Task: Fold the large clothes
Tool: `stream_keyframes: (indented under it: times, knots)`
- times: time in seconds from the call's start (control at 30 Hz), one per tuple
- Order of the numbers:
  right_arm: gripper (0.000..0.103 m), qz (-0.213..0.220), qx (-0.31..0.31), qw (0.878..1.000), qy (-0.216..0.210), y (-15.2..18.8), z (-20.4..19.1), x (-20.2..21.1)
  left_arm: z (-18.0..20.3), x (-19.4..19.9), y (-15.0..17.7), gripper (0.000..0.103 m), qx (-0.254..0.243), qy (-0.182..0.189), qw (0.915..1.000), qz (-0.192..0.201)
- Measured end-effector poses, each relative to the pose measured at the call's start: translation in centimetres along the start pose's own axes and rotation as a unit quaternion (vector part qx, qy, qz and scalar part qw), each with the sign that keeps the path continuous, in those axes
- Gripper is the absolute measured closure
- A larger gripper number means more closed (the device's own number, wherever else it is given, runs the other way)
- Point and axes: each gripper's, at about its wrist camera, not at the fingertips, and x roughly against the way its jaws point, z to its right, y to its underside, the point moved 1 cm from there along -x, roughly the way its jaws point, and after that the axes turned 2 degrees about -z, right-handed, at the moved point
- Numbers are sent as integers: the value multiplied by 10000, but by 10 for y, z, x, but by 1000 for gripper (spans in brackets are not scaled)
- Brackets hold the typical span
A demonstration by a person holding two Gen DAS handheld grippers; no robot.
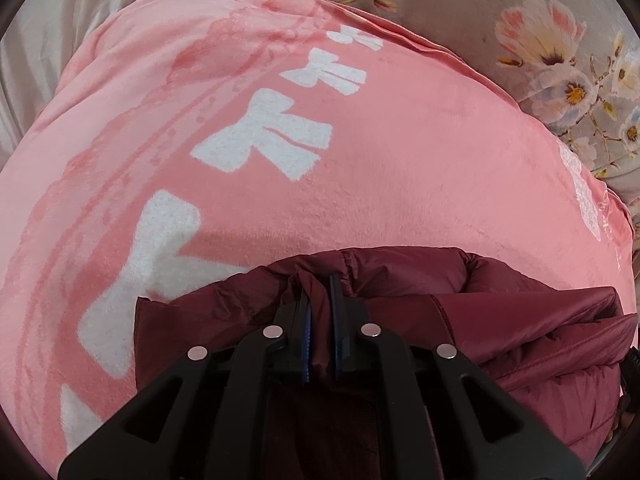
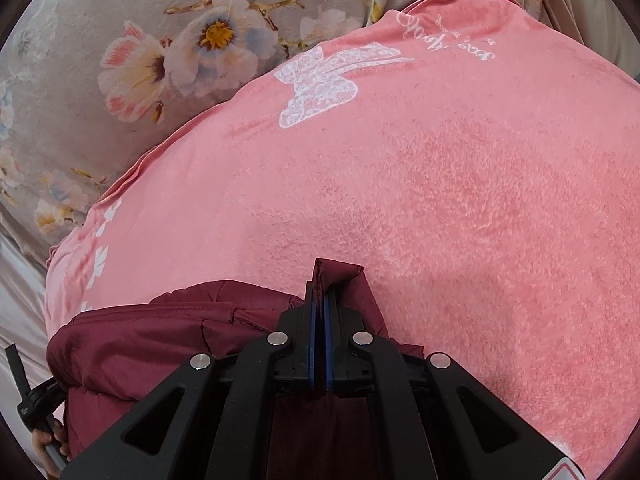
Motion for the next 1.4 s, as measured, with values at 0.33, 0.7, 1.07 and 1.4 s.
stream_keyframes:
  times: [0.33,0.7,1.07,1.4]
  knots:
    - [77,97,189,9997,-120,-7,-5,23,-11,18,-2,85,179,497,9985,124]
    - [55,806,1100,9881,-711,-3,-83,117,23,143,-19,29,-336,631,9874,1410]
    - [55,-232,1673,9808,-970,34,-161,41,142,81,0,31,-1627,608,9827,646]
    - [87,-684,1851,9782,-641,46,-165,-13,134,18,13,33,-1476,394,9882,79]
